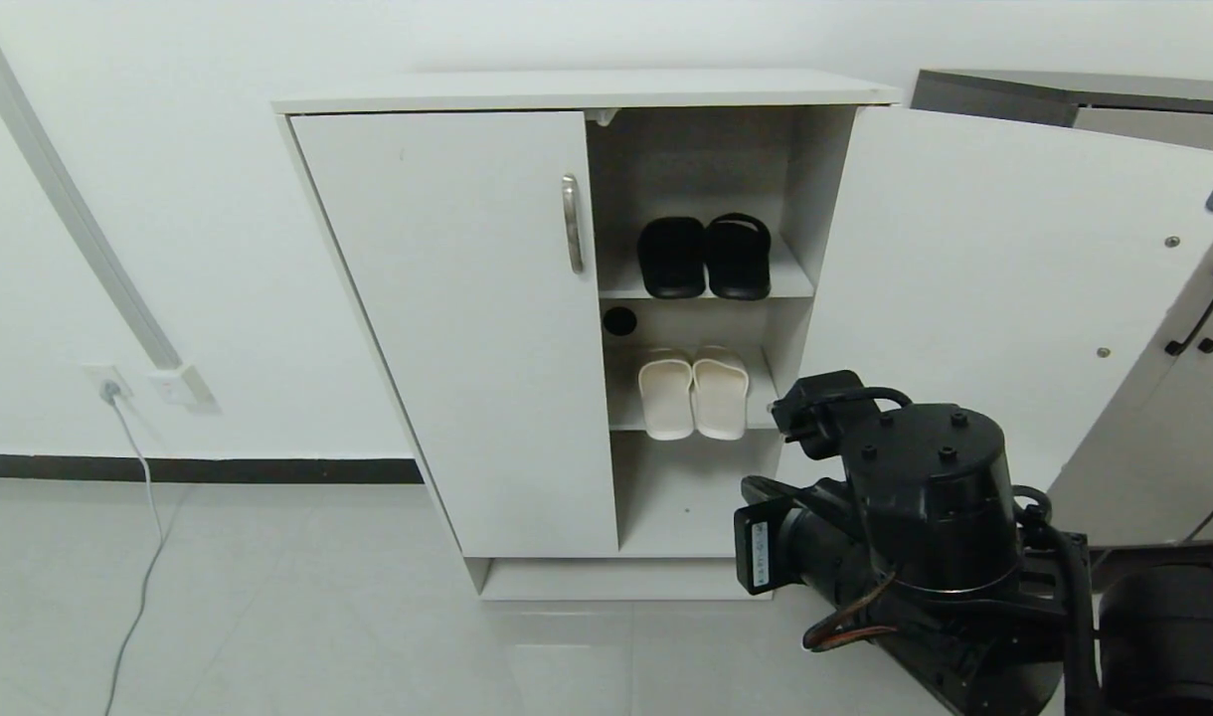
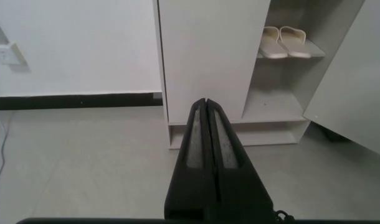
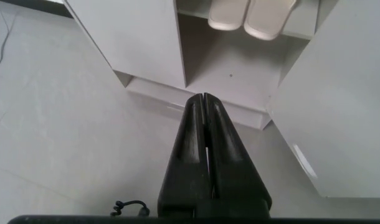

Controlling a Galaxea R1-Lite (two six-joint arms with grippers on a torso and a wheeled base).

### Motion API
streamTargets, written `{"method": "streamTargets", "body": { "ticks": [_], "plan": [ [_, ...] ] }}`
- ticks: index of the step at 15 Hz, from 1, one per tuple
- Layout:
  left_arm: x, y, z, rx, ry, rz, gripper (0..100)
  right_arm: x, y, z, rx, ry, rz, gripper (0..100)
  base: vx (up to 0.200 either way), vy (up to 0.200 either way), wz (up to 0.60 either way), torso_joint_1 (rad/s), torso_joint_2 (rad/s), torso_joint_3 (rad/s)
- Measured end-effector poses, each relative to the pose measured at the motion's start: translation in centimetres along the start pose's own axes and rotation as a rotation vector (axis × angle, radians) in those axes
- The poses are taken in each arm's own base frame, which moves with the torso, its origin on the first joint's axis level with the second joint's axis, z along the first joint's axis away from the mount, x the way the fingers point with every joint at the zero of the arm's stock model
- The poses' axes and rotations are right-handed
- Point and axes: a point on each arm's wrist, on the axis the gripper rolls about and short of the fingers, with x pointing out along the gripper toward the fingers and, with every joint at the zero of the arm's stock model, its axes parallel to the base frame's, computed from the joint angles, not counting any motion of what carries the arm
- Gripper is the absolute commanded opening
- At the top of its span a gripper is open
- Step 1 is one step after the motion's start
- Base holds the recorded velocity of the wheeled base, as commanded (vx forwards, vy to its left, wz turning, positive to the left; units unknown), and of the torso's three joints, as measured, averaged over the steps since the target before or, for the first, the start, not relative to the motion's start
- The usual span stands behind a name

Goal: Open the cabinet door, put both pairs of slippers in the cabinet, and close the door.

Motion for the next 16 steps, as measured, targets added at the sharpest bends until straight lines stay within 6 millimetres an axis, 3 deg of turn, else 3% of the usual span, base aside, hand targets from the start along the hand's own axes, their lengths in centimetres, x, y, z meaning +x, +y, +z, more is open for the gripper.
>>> {"method": "streamTargets", "body": {
  "ticks": [9,16],
  "plan": [
    [0.0,0.0,0.0,0.0,0.0,0.0,0,0.16,-0.07,-0.07,-0.001,0.002,-0.008,0,0.0,0.0,0.0,0.0,-0.01,-0.011],
    [0.0,0.0,0.02,0.0,-0.001,0.001,0,0.16,-0.01,-0.13,-0.003,0.003,-0.007,0,0.0,0.0,0.0,0.019,-0.36,-0.343]
  ]
}}
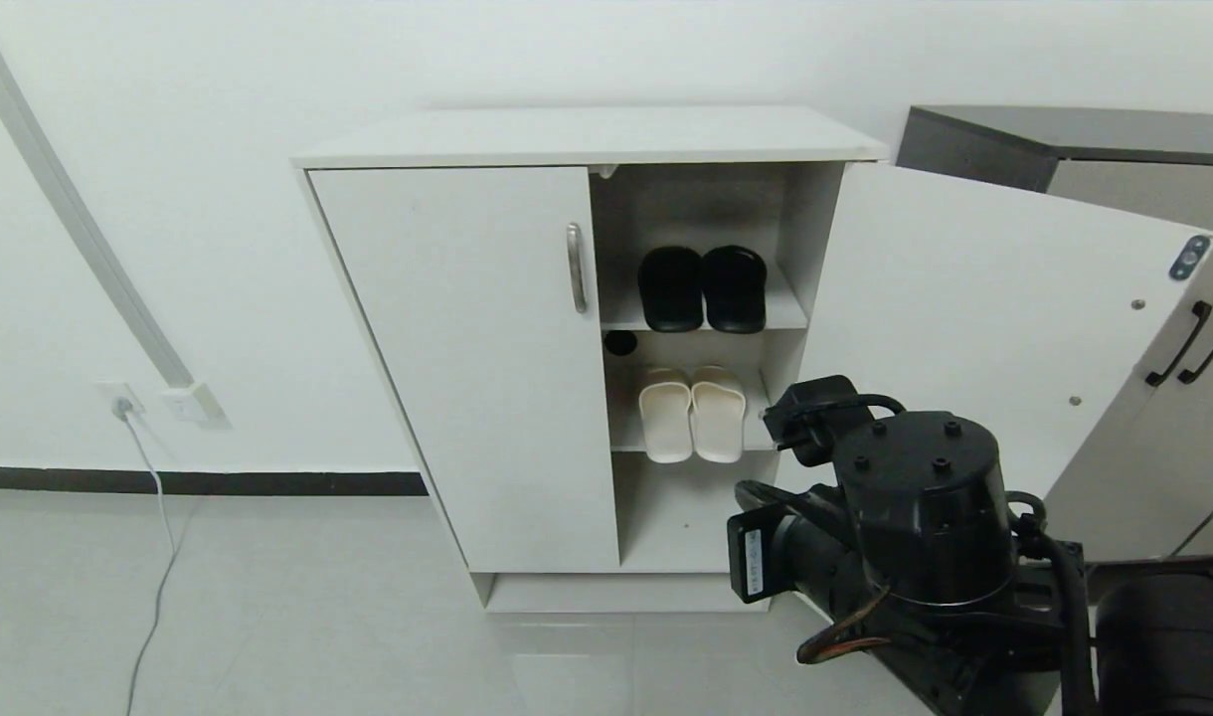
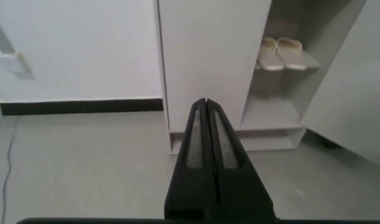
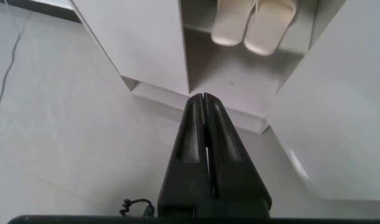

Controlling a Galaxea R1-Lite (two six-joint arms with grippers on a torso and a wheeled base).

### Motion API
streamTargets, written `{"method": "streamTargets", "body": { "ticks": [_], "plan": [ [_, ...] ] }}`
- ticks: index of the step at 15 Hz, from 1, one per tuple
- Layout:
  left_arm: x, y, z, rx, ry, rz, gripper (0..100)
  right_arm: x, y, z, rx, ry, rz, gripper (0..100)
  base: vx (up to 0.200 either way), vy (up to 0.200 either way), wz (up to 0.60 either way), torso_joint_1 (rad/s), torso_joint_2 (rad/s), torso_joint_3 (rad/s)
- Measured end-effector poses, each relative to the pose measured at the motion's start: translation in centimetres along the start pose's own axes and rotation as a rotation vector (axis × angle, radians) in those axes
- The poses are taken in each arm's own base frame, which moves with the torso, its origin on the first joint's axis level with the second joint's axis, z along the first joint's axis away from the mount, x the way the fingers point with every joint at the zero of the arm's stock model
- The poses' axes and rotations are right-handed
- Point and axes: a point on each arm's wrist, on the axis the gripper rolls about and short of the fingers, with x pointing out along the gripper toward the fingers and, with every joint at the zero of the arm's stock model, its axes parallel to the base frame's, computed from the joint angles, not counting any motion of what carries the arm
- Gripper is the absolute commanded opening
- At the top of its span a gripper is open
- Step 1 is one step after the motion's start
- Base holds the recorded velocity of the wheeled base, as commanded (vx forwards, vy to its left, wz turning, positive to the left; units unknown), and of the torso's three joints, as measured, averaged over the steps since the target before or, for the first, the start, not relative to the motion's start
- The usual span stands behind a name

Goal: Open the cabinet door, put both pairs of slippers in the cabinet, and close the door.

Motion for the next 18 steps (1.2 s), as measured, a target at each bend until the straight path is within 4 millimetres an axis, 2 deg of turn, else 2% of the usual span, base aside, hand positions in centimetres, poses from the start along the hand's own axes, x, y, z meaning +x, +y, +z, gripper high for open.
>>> {"method": "streamTargets", "body": {
  "ticks": [9,18],
  "plan": [
    [0.0,0.0,-0.02,0.003,0.001,-0.001,0,0.0,-0.06,0.0,0.0,0.0,-0.002,0,0.0,0.0,0.0,0.13,-0.47,-0.34],
    [0.0,0.0,-0.02,0.003,0.001,-0.001,0,0.06,-0.59,-0.07,0.004,0.004,-0.019,0,0.0,0.0,0.0,0.194,-0.51,-0.318]
  ]
}}
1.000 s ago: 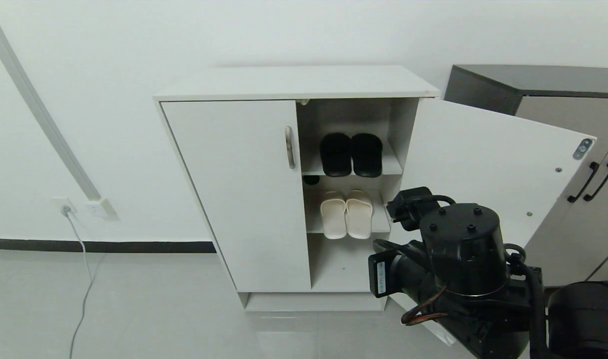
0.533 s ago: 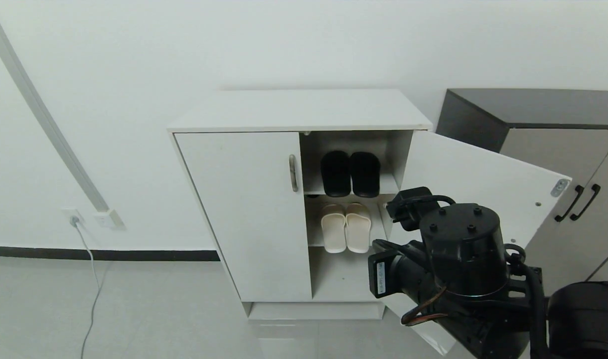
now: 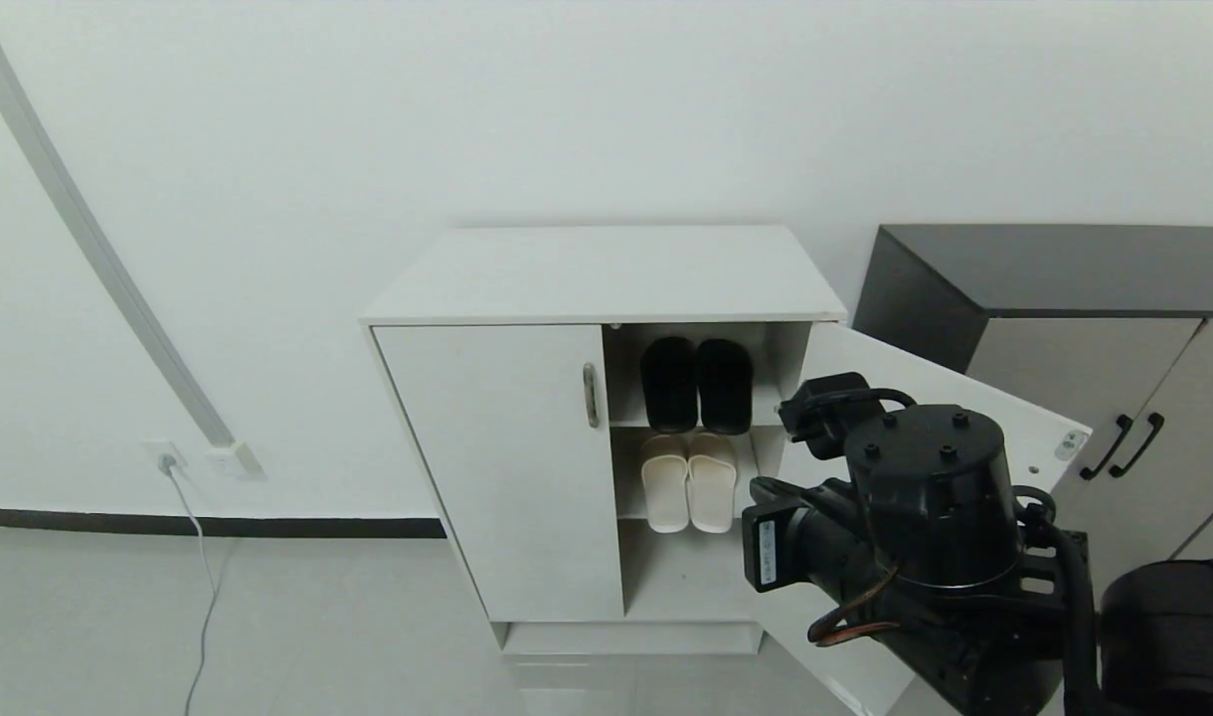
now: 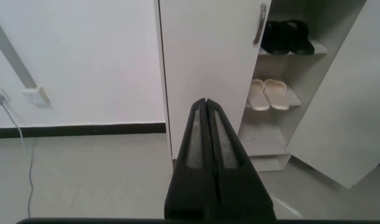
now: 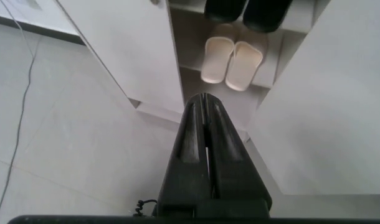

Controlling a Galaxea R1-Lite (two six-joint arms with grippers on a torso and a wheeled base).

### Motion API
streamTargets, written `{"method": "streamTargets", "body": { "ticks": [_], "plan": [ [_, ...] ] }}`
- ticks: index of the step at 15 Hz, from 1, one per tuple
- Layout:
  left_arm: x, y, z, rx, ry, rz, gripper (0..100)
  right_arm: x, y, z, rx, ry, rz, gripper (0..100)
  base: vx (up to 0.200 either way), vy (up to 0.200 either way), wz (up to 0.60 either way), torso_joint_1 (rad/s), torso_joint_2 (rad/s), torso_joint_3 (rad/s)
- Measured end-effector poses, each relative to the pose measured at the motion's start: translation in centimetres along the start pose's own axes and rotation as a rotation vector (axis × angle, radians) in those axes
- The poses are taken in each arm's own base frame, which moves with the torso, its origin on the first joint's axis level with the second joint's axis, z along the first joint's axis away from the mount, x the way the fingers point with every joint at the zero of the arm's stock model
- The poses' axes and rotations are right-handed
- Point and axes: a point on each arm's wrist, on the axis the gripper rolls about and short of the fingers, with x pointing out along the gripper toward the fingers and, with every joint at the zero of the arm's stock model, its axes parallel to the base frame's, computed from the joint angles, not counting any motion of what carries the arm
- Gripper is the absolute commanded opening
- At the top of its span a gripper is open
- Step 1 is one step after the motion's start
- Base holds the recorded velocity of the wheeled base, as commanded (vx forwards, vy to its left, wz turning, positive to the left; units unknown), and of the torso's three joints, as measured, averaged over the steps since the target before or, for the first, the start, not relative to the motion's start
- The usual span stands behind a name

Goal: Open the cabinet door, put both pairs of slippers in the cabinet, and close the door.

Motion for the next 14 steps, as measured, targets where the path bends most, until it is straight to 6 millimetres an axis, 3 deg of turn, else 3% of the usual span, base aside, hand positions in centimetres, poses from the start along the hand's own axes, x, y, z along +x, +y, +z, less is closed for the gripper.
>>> {"method": "streamTargets", "body": {
  "ticks": [9,14],
  "plan": [
    [0.0,0.0,0.0,0.0,0.0,0.0,0,0.33,-0.32,-0.13,0.0,0.006,-0.014,0,0.0,0.0,0.0,0.246,-0.57,-0.32],
    [0.0,0.0,0.0,0.0,0.0,0.0,0,0.36,-0.36,-0.13,-0.001,0.006,-0.015,0,0.0,0.0,0.0,0.193,-0.41,-0.224]
  ]
}}
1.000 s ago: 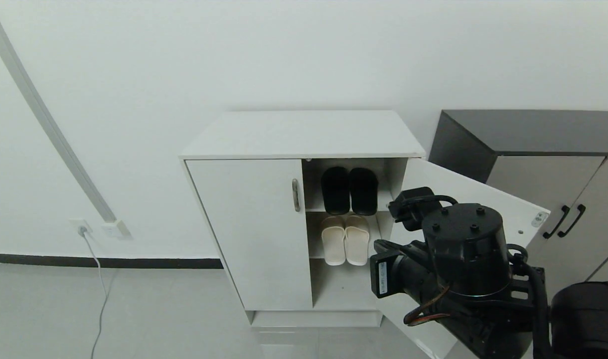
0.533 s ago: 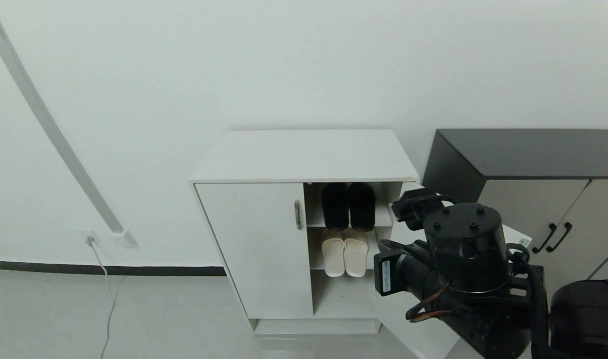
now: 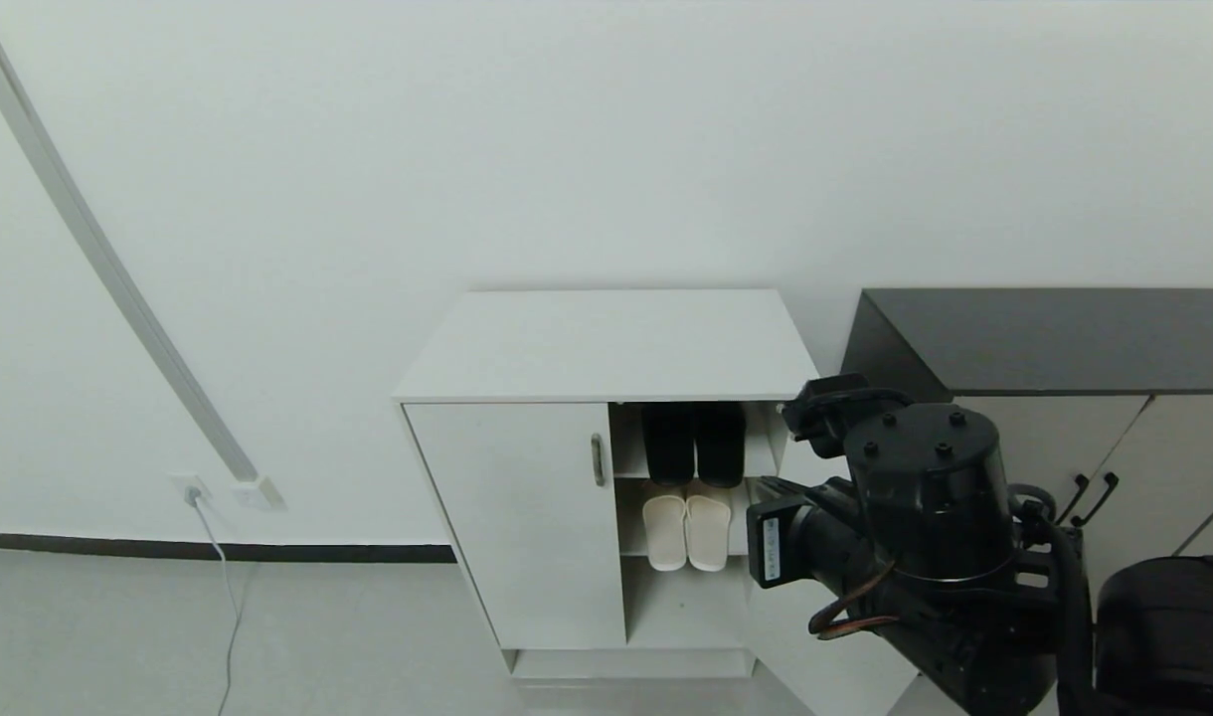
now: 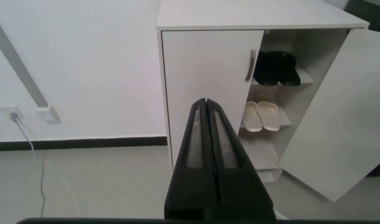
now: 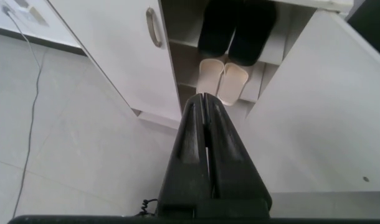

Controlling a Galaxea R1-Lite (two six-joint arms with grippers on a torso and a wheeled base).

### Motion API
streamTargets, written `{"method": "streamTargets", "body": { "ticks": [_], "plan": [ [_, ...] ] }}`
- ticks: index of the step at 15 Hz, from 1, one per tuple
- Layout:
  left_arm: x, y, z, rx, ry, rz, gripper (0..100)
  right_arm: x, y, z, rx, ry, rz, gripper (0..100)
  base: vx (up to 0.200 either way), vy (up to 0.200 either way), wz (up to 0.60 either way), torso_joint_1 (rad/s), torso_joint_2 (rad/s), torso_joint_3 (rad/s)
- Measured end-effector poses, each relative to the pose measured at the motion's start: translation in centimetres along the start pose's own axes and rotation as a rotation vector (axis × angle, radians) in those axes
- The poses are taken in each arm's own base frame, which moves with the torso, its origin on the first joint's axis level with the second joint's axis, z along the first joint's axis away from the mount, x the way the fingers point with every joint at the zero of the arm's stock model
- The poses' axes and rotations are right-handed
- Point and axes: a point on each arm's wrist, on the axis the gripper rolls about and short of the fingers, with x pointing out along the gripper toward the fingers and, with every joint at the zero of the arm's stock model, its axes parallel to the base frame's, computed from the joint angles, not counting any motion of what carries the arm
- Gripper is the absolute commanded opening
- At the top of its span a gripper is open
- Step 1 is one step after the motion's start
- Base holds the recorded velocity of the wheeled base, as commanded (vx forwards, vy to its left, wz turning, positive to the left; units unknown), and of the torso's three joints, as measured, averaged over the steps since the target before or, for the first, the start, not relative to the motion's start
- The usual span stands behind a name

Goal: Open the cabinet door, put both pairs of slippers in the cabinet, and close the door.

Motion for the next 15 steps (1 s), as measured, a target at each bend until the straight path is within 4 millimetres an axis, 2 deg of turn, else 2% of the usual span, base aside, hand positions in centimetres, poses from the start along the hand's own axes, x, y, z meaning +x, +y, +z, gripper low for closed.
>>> {"method": "streamTargets", "body": {
  "ticks": [4,15],
  "plan": [
    [0.0,0.0,0.0,0.0,0.0,0.0,0,0.23,-0.36,-0.02,0.001,0.003,-0.01,0,0.0,0.0,0.0,0.162,-0.36,-0.19],
    [0.0,0.0,0.0,0.006,0.0,-0.001,0,0.89,-0.95,-0.17,-0.001,0.013,-0.033,0,0.0,0.0,0.0,0.008,-0.01,-0.007]
  ]
}}
